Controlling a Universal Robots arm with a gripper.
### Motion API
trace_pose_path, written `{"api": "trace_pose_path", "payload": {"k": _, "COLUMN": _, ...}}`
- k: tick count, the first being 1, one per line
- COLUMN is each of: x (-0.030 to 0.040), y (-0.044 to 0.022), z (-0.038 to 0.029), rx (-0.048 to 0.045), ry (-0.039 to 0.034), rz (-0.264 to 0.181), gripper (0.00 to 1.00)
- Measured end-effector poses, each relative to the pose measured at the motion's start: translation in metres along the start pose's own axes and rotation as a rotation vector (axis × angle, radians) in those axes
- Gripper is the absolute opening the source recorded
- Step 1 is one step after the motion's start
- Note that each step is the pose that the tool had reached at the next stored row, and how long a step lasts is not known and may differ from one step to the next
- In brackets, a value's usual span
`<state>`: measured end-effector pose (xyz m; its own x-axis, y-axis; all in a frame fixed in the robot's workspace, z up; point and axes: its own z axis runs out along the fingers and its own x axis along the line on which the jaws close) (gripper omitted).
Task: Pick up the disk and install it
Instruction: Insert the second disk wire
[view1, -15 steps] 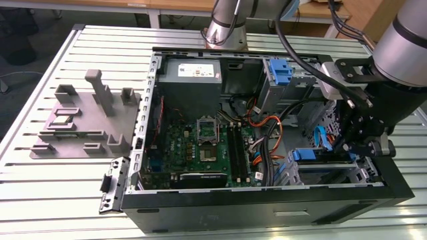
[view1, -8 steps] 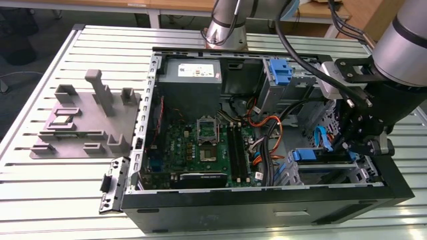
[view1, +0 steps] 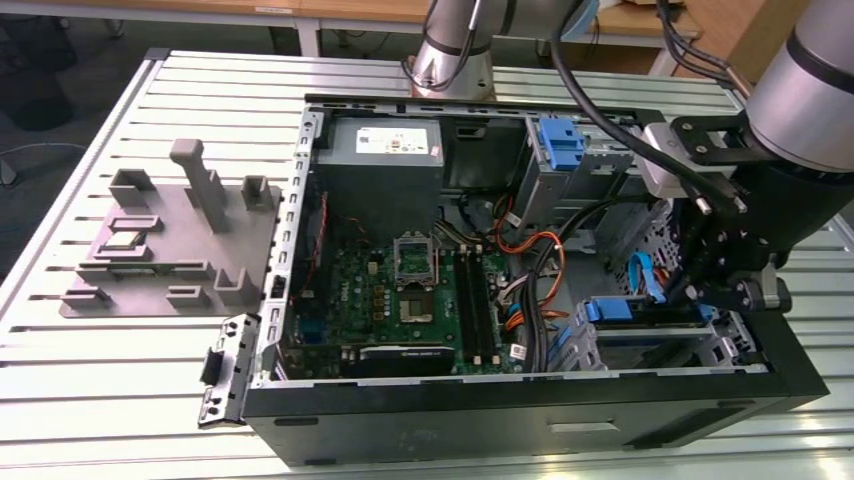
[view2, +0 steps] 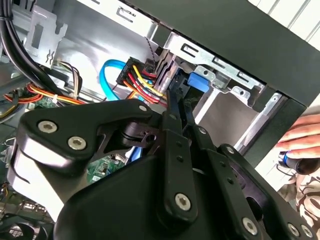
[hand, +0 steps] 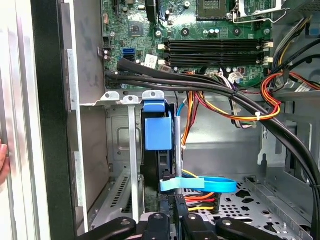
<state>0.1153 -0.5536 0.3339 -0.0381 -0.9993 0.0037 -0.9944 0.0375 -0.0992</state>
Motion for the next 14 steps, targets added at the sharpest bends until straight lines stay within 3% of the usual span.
{"api": "trace_pose_path", "payload": {"k": 4, "x": 0.0001, "y": -0.0001, "z": 0.0, "rx": 0.0002, "ry": 0.0054, "rz": -0.001, "gripper": 0.16}}
{"api": "trace_pose_path", "payload": {"k": 14, "x": 0.0, "y": 0.0001, "z": 0.0015, "rx": 0.0003, "ry": 0.0062, "rz": -0.001, "gripper": 0.16}}
